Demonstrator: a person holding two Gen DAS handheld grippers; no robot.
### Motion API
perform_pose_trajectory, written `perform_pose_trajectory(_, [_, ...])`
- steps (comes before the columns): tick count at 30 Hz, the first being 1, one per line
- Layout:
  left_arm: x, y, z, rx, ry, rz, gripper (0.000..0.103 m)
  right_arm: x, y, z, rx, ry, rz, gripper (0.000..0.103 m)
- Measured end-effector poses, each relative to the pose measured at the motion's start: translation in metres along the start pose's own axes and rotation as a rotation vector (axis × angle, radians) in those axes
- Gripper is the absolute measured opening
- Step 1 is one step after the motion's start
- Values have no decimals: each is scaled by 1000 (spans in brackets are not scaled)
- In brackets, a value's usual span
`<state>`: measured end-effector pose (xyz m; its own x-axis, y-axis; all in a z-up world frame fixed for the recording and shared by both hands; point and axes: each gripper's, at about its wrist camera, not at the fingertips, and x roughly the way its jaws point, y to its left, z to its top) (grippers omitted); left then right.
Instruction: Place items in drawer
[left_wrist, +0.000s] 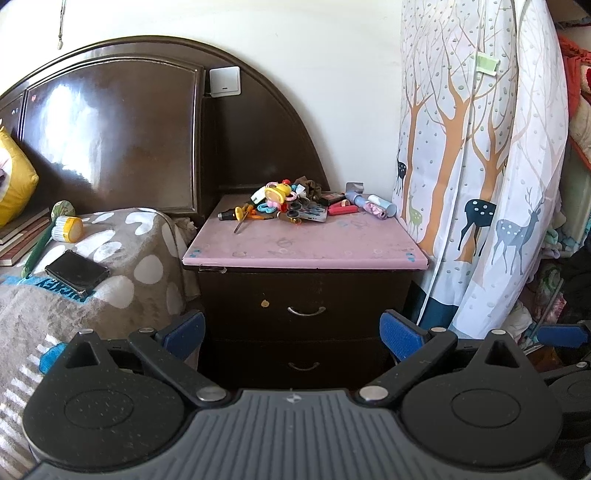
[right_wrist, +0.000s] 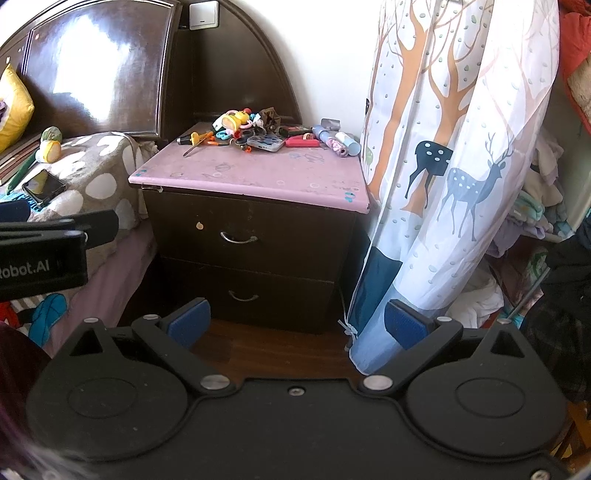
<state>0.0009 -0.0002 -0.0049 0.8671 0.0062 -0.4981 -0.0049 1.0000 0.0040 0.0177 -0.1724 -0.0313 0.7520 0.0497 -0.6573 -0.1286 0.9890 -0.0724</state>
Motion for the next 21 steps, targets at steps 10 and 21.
perform_pose_trajectory(10, [2, -1, -2, 6, 7, 1, 102, 0, -1, -4, 6, -2, 3, 103])
perform_pose_trajectory(21, [3, -2, -2, 11, 12, 4, 102, 4, -1, -4, 7, 6, 3, 103])
